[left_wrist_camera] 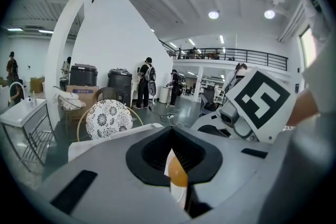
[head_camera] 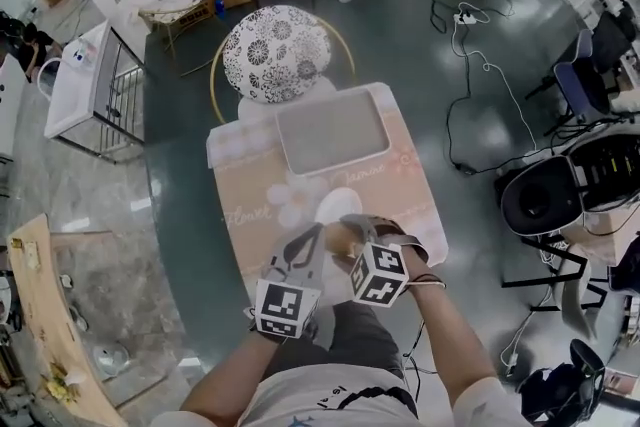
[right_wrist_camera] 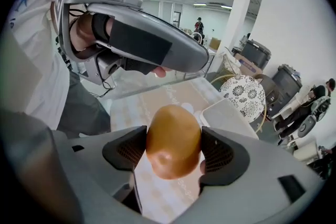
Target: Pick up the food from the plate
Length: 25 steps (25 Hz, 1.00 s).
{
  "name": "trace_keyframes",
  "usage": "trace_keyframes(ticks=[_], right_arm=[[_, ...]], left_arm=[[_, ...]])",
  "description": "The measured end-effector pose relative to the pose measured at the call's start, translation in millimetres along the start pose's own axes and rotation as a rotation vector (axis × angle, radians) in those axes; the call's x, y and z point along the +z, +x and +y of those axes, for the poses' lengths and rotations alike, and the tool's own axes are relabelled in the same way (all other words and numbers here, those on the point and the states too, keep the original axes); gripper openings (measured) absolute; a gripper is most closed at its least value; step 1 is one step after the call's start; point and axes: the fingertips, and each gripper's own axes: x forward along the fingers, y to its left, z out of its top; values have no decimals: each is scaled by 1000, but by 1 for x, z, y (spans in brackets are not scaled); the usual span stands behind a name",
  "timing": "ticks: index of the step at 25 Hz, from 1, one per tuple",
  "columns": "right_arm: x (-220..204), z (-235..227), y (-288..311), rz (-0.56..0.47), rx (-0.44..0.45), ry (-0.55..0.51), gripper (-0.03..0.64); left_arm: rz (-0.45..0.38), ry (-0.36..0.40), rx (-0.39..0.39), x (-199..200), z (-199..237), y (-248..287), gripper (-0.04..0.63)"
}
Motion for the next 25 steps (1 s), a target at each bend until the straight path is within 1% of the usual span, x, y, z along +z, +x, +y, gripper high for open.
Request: trace_keyframes(ticks=[5,13,16,25], right_arm=[[29,3,-41,-52,-77,21,298],[64,16,-108,-160,-191,67,298],[74,23,-124,-175,-226,63,298],[102,50,-166,-222,-294,38,298]], left_arm=[[-37,19,-6,38,-9,-32,6],[-103,51,-14,81,-24,-74,6],[-120,65,-20,93,-29,-86,6],[-186,108,-56,124,-54,-132,6]])
